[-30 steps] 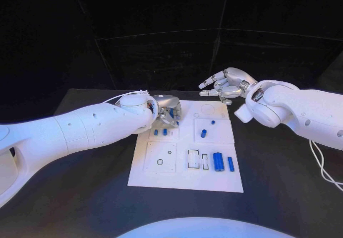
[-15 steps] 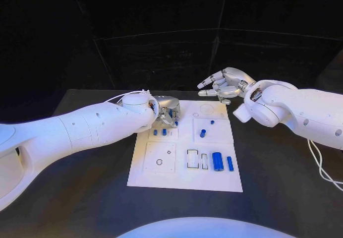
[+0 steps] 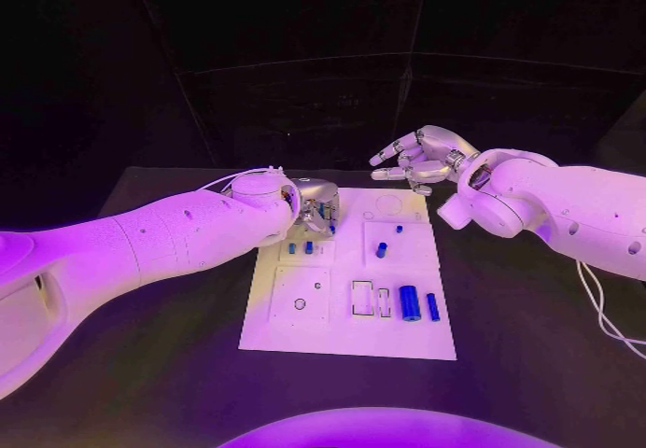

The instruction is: Assemble the parts on the task board

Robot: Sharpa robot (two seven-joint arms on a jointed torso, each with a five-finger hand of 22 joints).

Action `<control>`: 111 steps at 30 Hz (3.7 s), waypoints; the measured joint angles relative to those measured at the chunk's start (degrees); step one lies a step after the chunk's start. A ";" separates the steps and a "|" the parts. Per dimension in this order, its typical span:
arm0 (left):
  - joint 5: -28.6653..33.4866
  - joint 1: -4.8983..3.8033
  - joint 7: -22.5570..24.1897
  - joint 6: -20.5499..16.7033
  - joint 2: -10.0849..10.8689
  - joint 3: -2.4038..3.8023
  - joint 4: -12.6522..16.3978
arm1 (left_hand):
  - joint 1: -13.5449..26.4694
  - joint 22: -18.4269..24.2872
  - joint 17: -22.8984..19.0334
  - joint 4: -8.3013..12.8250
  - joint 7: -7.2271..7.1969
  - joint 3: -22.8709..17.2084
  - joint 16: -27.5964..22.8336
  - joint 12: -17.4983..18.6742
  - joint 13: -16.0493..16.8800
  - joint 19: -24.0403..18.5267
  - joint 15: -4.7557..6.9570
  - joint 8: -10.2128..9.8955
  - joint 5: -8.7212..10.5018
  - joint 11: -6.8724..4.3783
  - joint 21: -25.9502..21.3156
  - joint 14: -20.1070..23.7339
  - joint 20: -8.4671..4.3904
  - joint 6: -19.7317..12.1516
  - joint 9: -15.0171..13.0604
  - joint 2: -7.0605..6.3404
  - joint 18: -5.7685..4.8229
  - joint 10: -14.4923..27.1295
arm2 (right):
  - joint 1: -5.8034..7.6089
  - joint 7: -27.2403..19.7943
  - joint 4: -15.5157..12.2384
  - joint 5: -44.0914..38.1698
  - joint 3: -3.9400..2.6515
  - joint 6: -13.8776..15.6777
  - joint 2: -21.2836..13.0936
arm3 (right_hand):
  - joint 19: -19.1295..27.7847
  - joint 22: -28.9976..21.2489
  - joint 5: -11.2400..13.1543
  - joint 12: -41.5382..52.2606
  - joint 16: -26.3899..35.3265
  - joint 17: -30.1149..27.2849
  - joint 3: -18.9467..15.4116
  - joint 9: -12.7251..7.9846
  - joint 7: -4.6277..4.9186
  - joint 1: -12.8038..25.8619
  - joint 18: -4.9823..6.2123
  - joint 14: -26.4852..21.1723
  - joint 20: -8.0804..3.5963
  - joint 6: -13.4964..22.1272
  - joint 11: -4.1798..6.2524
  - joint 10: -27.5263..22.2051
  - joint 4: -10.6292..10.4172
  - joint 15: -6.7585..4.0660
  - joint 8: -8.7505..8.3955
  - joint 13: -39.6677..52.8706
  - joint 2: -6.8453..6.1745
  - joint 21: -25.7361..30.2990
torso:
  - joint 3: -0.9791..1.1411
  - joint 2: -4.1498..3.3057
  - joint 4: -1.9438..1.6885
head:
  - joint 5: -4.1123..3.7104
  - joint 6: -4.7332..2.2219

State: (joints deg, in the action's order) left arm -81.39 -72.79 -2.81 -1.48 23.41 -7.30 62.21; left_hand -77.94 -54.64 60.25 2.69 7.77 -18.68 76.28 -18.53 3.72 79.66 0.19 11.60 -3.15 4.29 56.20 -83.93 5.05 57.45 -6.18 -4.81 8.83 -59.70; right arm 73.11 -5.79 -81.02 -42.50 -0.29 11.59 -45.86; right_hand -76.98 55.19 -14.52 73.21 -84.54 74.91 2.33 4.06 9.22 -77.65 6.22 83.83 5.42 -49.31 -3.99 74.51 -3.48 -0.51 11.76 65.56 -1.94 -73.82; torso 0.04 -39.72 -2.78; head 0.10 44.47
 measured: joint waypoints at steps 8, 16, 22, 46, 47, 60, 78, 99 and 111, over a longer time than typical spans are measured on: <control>-0.03 0.08 0.19 0.00 -0.14 0.02 -0.14 | 0.00 -0.84 -0.28 0.25 -0.30 -1.56 0.00 0.96 0.01 0.23 0.41 -0.28 0.00 -0.12 0.66 -0.01 -0.23 1.14 0.23 0.00 -0.88 -1.54 | 0.00 0.00 0.03 0.00 0.00 -0.04 0.07 | 0.00 0.00 0.00 0.00 0.00 0.00 0.00 0.00 0.00 0.00 0.00 0.00 0.00 0.00 0.00 0.00 0.00 0.00 0.00 0.00 0.00 0.00 | 0.00 0.00 -0.06 | -0.04 0.09; -0.04 0.19 0.42 -0.34 -0.13 0.01 -0.07 | -1.03 -1.48 -0.62 2.00 -0.40 -5.33 0.00 2.37 0.02 0.44 0.63 -0.55 0.01 -0.62 0.94 -0.22 -0.44 3.07 0.40 1.43 -0.88 -4.09 | 0.00 0.00 0.04 0.00 0.00 -0.06 0.10 | 0.00 0.00 0.00 0.00 0.00 0.00 0.00 0.00 0.00 0.00 0.00 0.00 0.00 0.00 0.00 0.00 0.00 0.00 0.00 0.00 0.00 0.00 | 0.00 0.00 -0.05 | 0.02 0.12; -0.04 0.54 1.11 -2.01 0.49 -0.11 0.51 | -1.12 -2.02 -0.63 2.81 -0.32 -6.69 0.00 2.84 -0.01 0.44 0.62 -0.95 0.01 -0.59 1.51 -0.22 -0.44 3.57 0.68 1.52 -0.88 -4.72 | 0.00 0.00 0.08 0.00 0.00 -0.09 0.12 | 0.00 0.00 0.00 0.00 0.00 0.00 0.00 0.00 0.00 0.00 0.00 0.00 0.00 0.00 0.00 0.00 0.00 0.00 0.00 0.00 0.00 0.00 | -0.01 0.02 -0.05 | -0.07 0.04; 4.53 0.65 3.55 -7.41 10.86 2.16 10.10 | -0.32 -2.62 -0.75 3.15 -0.29 -7.74 0.00 3.86 0.06 0.63 0.62 -1.33 0.02 -0.62 1.83 -0.22 -0.63 4.00 0.70 0.70 -0.86 -5.52 | 0.00 -0.02 0.61 0.00 0.00 -0.29 -0.11 | 0.00 0.00 -0.26 0.00 0.00 -0.01 0.00 0.00 0.00 -0.23 0.00 0.00 0.00 0.00 0.00 0.00 0.00 0.00 0.00 0.01 0.23 0.00 | -0.09 0.19 -0.50 | 0.30 -0.88; 4.68 0.65 3.52 -7.36 11.25 2.21 10.21 | -0.32 -2.67 -0.75 3.15 -0.27 -7.74 0.00 4.02 0.06 0.63 0.62 -1.33 0.02 -0.62 1.83 -0.22 -0.63 4.02 0.70 0.70 -0.87 -5.52 | -0.01 -0.02 0.62 0.00 0.00 -0.30 -0.12 | 0.00 0.00 -0.26 0.00 0.00 -0.01 0.00 0.00 0.00 -0.23 0.00 0.00 0.00 0.00 0.00 0.00 0.00 0.00 0.00 0.01 0.23 0.00 | -0.09 0.19 -0.51 | 0.34 -0.86; 5.76 0.68 2.73 -5.06 13.50 2.31 9.38 | 0.20 -2.69 -1.10 2.99 -0.29 -7.89 0.00 4.38 0.05 0.63 0.62 -1.34 0.02 -0.63 1.83 -0.22 -0.63 4.40 0.76 0.18 -0.86 -5.92 | -0.01 -0.02 0.95 0.00 0.00 -0.43 -0.02 | 0.00 0.00 -0.26 0.00 0.00 -0.01 0.00 0.00 0.00 -0.23 0.00 0.00 0.00 0.00 0.00 0.00 0.00 0.00 0.00 0.01 0.23 0.00 | -0.09 0.11 -0.34 | 0.97 -0.75; 6.00 1.13 2.26 -2.15 11.50 2.26 6.97 | 0.69 -2.68 -1.20 2.99 -0.29 -7.89 0.00 4.61 0.05 0.63 0.61 -1.61 0.02 -0.62 1.83 -0.22 -0.63 4.39 0.84 0.21 -0.86 -5.92 | -0.01 -0.05 0.82 -0.01 0.00 -0.53 0.29 | 0.00 0.00 -0.26 0.00 0.00 -0.01 0.00 0.00 0.00 -0.23 0.00 0.00 0.00 0.00 0.00 0.00 0.00 0.00 0.00 0.01 0.23 0.00 | -0.05 0.08 -0.25 | 0.91 -0.30; 6.06 1.14 1.84 -1.95 9.85 2.27 6.03 | 0.69 -2.67 -1.25 3.00 -0.30 -7.89 0.00 4.61 0.05 0.63 0.61 -1.61 0.02 -0.62 1.83 -0.21 -0.63 4.38 0.85 0.21 -0.86 -5.92 | -0.01 -0.05 0.85 -0.02 0.00 -0.61 0.44 | 0.00 0.01 -0.26 0.00 0.00 0.03 0.00 0.00 0.00 -0.23 0.00 0.00 0.00 0.00 0.00 0.00 0.00 0.00 0.00 0.01 0.23 0.00 | -0.06 0.13 -0.31 | 0.62 -0.14; 6.13 1.10 0.75 -0.33 9.40 2.31 5.17 | 0.69 -2.67 -1.24 3.00 -0.31 -7.88 0.00 4.61 0.05 0.63 0.61 -1.62 0.02 -0.62 1.82 -0.22 -0.63 4.37 0.87 0.21 -0.85 -5.91 | -0.01 -0.05 0.79 -0.02 0.00 -0.64 0.41 | 0.00 0.01 -0.26 0.00 0.00 0.03 0.00 0.00 0.00 -0.23 0.00 0.00 0.00 0.00 0.00 0.00 0.00 0.00 0.00 0.01 0.23 0.00 | -0.08 0.15 -0.30 | 0.51 -0.09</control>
State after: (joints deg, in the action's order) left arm -75.26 -71.69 -2.06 -1.81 32.80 -5.00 67.39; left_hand -77.25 -57.30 59.01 5.68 7.46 -26.57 76.29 -13.92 3.77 80.28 0.81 9.98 -3.14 3.67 58.02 -84.15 4.42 61.82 -5.32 -4.60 7.97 -65.61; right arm 73.10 -5.83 -80.22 -42.51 -0.28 10.95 -45.45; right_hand -76.98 55.19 -14.78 73.21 -84.54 74.94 2.33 4.06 9.22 -77.88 6.22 83.84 5.42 -49.31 -3.99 74.51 -3.48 -0.51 11.76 65.57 -1.71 -73.82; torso -0.04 -39.57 -3.08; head 0.61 44.38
